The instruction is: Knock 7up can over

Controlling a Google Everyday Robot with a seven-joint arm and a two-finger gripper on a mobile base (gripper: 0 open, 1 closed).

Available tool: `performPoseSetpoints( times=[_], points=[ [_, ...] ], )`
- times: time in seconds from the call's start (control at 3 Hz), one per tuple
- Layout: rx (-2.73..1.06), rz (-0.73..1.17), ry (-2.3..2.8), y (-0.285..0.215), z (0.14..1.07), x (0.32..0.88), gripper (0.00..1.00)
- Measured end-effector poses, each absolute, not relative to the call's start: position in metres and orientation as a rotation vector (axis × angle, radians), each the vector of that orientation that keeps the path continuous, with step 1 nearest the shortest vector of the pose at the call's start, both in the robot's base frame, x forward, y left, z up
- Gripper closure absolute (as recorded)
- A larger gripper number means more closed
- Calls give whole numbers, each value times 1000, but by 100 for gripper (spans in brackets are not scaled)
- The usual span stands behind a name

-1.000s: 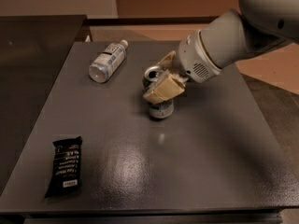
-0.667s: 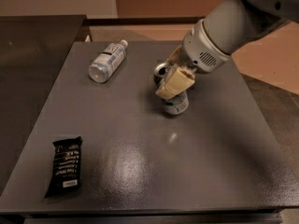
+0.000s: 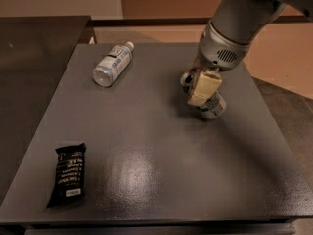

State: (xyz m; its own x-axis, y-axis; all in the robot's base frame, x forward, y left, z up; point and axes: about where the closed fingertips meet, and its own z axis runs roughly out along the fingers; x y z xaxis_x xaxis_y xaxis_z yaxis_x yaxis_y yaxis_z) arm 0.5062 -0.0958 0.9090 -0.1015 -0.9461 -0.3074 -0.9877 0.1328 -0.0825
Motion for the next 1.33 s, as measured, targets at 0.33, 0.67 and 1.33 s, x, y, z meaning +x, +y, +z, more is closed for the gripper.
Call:
performPoseSetpoints(
  times=[0.33, 0.67, 1.33],
  points=[
    [-1974, 103, 2175, -111, 901, 506, 82],
    [-2043, 27, 2202, -119, 890, 505, 59],
    [-2097, -31, 2197, -120, 881, 505, 13]
  ],
)
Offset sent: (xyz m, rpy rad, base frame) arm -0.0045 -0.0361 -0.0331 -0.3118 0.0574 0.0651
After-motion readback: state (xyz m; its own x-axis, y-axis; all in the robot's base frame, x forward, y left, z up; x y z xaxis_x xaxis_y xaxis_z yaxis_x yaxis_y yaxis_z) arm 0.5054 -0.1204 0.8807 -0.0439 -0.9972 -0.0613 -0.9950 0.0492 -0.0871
